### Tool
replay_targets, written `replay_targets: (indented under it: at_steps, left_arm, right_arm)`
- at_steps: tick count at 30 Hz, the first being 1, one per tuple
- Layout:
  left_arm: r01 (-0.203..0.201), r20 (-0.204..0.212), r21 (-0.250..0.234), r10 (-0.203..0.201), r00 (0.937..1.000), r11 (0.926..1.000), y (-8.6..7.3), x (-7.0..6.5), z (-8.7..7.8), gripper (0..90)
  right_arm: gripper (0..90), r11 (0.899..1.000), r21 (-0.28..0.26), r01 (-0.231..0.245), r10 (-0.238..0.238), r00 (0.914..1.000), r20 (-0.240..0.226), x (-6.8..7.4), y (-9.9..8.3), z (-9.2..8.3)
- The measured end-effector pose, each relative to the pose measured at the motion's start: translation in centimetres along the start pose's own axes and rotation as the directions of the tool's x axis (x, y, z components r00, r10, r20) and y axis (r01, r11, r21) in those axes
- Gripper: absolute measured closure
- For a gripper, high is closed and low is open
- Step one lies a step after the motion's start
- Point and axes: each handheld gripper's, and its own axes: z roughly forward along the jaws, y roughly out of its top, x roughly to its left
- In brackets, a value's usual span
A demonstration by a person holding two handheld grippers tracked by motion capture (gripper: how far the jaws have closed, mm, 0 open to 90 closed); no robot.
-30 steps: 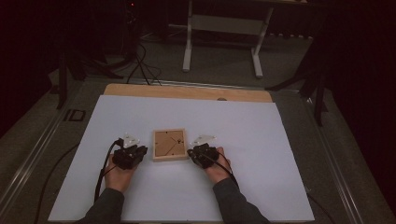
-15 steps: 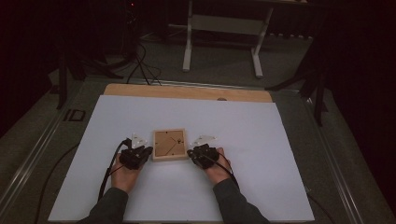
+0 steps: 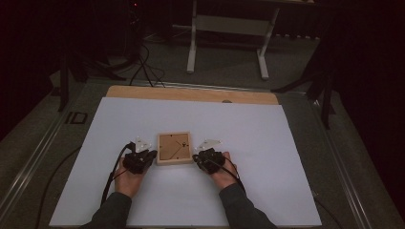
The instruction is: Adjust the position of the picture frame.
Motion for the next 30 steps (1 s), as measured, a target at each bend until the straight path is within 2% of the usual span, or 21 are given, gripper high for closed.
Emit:
replay_targets:
  at_steps: [18,26,30]
  left_arm:
    - [-0.011,0.026,-0.008,0.012,0.9996,0.9999,0.3,-1.5,0.4,90.0]
    - [-0.016,0.025,0.011,0.016,0.9995,0.9998,-0.1,-1.7,0.3,89.8]
    - [-0.029,0.025,0.039,0.028,0.9993,0.9988,-0.3,-1.9,0.4,89.8]
  right_arm:
    - [89.7,1.000,0.006,-0.007,0.007,0.9999,0.011,-0.7,-1.2,-1.2]
    - [89.7,1.000,0.016,-0.007,0.007,0.9999,0.011,-0.4,-1.9,-1.3]
    - [89.7,1.000,0.028,-0.004,0.004,1.0000,0.009,-0.1,-2.4,-1.0]
